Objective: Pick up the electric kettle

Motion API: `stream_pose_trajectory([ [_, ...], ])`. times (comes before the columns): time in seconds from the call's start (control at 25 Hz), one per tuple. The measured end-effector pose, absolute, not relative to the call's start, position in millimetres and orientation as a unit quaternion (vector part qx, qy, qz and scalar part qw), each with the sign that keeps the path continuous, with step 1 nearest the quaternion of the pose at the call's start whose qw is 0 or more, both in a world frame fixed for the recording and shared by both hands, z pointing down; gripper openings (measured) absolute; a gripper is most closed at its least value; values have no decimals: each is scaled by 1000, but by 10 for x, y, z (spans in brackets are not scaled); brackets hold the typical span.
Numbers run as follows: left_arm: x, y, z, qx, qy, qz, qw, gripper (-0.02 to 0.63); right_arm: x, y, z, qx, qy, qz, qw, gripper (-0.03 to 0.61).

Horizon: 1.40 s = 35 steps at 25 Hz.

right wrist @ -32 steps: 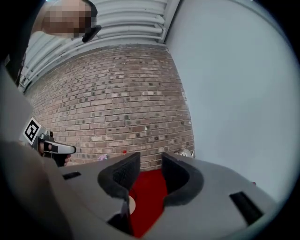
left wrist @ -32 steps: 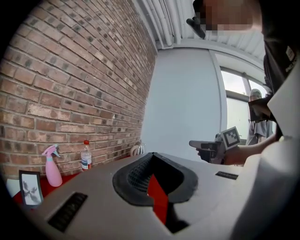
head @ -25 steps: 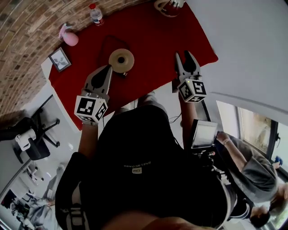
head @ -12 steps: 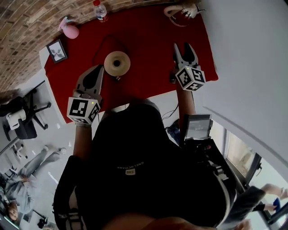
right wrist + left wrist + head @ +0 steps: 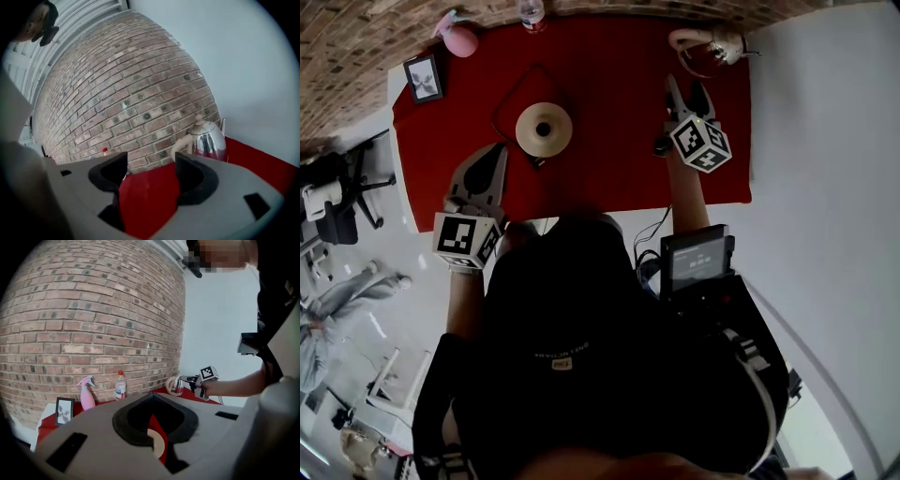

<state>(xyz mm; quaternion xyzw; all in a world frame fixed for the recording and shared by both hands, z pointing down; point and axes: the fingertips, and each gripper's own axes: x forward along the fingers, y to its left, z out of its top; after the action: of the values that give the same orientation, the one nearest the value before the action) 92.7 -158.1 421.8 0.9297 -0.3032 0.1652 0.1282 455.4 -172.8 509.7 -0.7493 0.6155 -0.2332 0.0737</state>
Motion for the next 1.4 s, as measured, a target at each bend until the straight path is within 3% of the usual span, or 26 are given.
stream_pose_trajectory([
  [0.84, 671, -1510, 4655, 869, -414, 212, 168, 6, 5142, -2769, 6050, -762, 596, -250, 40, 320],
  [1.4, 639, -1469, 4681, 853, -438, 215, 185, 6, 5420, -3020, 6162, -792, 563, -236, 19, 313],
])
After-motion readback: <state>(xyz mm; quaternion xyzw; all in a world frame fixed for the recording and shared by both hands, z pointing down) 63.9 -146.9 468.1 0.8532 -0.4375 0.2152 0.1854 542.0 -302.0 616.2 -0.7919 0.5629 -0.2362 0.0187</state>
